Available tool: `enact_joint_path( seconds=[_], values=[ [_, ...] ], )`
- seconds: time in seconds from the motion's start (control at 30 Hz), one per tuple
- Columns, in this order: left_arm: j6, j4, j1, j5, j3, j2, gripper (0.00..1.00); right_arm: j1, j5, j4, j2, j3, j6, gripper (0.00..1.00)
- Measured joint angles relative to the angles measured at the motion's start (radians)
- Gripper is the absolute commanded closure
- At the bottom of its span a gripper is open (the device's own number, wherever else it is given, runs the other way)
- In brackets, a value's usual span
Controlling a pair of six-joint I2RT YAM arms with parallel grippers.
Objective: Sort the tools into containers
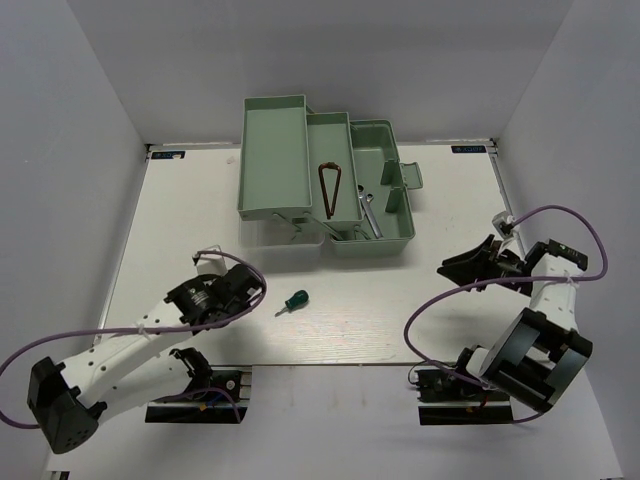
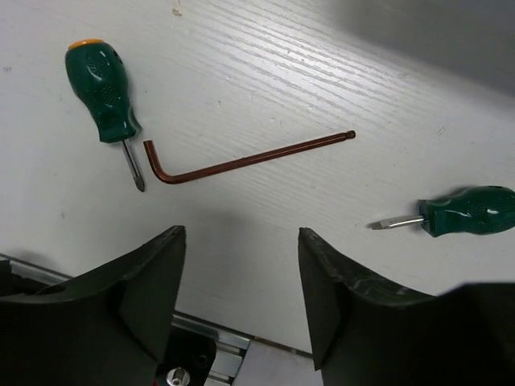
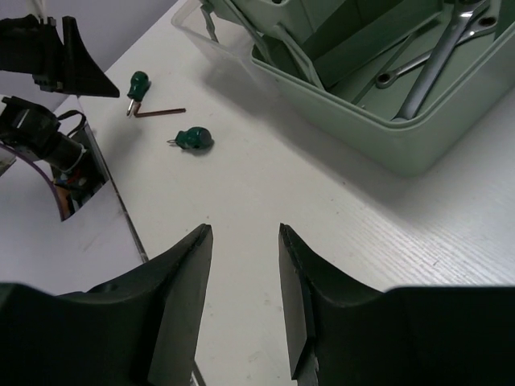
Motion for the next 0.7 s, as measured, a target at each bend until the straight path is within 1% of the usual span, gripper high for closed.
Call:
enact_joint_path(
  seconds=[0.1,0.23,0.27,0.3,0.5,0.7],
  values=[
    [0.010,0.034,0.000,0.002,-0.043,-0.023,0.35,-0.008,-0.007,-0.003,0.033,0.007,-0.052,0.55],
    [0.027,0.116,0.000,0.023,-0.111,0.027,0.35,-0.016,-0.009,-0.003,0.058,0.008,-0.077,0.55],
    [0.029,0.140,0.000,0.028,-0.128,0.040,0.27,-0.020,-0.010,-0.003,0.058,0.008,-0.082,0.55],
    [0.032,0.159,0.000,0.034,-0.143,0.051,0.25,-0.022,-0.010,-0.004,0.058,0.008,-0.086,0.55],
    [0.023,0.224,0.014,0.019,-0.170,0.106,0.25,-0.027,-0.011,-0.004,0.046,0.008,-0.097,0.55],
    [0.045,0.322,0.035,-0.025,-0.183,0.102,0.23,-0.029,-0.013,-0.005,0.042,0.008,-0.100,0.55]
  ],
)
